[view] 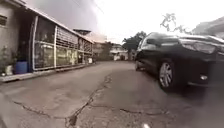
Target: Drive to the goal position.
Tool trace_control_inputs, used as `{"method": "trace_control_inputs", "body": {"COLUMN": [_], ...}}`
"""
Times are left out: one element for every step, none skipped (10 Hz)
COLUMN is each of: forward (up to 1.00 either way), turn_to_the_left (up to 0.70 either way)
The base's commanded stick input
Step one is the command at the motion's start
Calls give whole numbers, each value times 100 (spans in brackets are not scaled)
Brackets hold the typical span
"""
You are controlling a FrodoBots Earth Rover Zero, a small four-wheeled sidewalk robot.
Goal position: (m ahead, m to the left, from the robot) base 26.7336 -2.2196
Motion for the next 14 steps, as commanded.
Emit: {"method": "trace_control_inputs", "body": {"forward": [100,100,100,100,100,100,100,100,100,100,100,100,100,100], "turn_to_the_left": [1,1,1,1,1,1,1,1,1,1,1,1,1,1]}}
